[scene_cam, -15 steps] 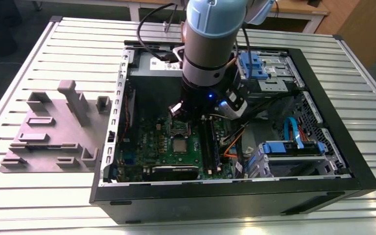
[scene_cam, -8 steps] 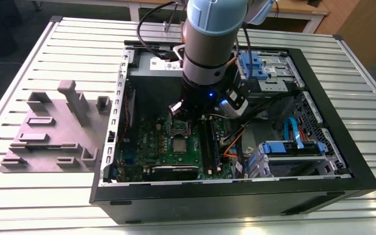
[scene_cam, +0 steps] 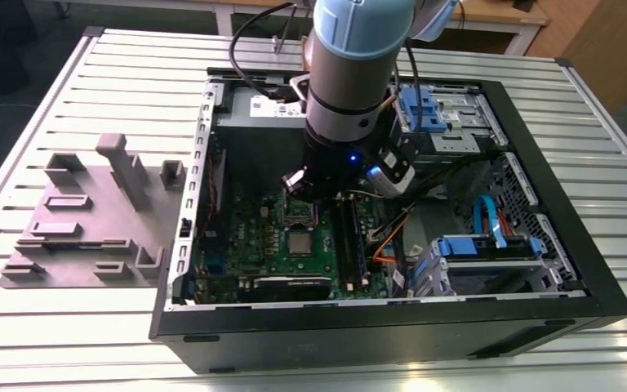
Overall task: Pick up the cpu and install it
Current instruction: 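Close the cpu cover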
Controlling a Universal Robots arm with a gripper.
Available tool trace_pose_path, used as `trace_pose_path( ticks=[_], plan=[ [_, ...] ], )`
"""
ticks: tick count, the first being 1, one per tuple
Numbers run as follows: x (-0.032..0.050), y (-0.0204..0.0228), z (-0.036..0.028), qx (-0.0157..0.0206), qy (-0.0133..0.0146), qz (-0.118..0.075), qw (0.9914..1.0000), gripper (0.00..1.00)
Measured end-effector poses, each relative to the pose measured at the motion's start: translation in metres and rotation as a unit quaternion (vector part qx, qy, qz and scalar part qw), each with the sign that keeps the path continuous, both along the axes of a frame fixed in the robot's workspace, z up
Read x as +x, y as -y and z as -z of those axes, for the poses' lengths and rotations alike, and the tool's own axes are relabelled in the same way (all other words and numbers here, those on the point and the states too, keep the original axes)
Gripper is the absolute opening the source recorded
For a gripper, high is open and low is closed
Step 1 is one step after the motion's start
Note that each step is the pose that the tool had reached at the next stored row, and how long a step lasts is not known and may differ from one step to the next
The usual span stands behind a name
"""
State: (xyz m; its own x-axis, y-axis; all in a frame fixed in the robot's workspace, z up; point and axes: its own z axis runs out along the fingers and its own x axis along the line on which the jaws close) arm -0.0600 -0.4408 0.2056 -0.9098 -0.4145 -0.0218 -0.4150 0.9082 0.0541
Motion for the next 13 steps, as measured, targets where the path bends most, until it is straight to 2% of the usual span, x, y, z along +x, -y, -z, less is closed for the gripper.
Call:
trace_pose_path(
  ticks=[8, 10, 13],
  plan=[
    [0.0004, 0.0019, 0.0000, 0.0000, 0.0000, -0.003, 1.00000, 0.10],
    [0.0005, 0.0020, 0.0000, 0.0000, 0.0000, -0.009, 0.99996, 0.10],
    [0.0005, 0.0021, 0.0002, -0.0001, 0.0001, -0.029, 0.99959, 0.10]
  ],
)
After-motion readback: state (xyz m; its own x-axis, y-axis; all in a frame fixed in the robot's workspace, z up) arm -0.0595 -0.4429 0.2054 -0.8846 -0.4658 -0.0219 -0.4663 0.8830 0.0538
